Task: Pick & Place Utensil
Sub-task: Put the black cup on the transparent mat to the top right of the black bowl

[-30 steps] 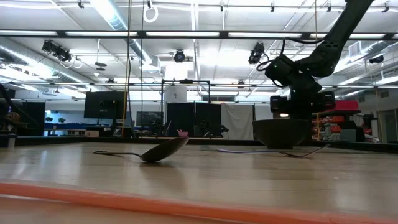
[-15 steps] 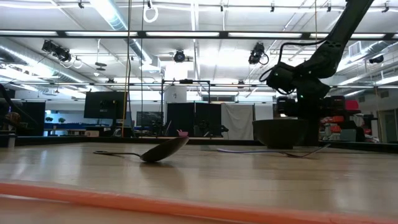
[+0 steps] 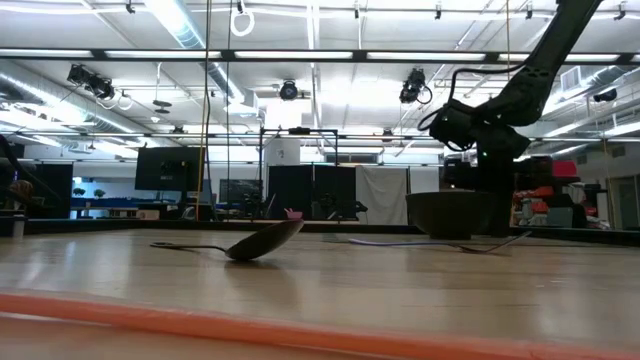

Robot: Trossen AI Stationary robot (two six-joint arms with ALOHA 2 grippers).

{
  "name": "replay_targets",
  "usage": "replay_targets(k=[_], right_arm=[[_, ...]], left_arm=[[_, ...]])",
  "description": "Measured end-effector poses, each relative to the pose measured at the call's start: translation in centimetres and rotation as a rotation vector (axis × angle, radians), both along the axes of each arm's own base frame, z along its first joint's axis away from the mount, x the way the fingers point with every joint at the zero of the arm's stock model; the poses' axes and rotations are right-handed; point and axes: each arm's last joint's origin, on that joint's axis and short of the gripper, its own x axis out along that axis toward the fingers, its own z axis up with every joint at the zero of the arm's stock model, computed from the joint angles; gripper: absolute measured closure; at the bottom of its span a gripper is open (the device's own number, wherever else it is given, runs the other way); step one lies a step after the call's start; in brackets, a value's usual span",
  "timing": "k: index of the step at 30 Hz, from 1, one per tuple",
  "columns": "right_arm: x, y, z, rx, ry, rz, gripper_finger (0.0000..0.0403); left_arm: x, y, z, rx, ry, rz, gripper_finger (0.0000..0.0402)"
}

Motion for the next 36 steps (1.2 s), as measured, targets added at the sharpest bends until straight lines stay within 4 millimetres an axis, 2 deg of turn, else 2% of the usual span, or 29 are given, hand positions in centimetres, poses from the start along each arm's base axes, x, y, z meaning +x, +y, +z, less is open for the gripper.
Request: replay_targets(k=[4,24,29,36], right_arm=[[0.0,0.0,0.0,0.024,0.046,0.019,0.0007],[0.3,0.2,-0.2,0.118,-0.089,0.105,0.0012],[0.1,1.0,0.3,0.113,-0.137,0.083,0.0012],[0.0,1.9,0.6,0.155,-0.101,0.107,0.0014]], left_arm=[[0.0,0.0,0.0,0.0,0.0,0.0,0.0204],[0.0,0.0,0.0,0.0,0.0,0.0,0.0204],[0.0,0.0,0.0,0.0,0.0,0.0,0.0204],[0.0,0.0,0.0,0.0,0.0,0.0,0.0204]])
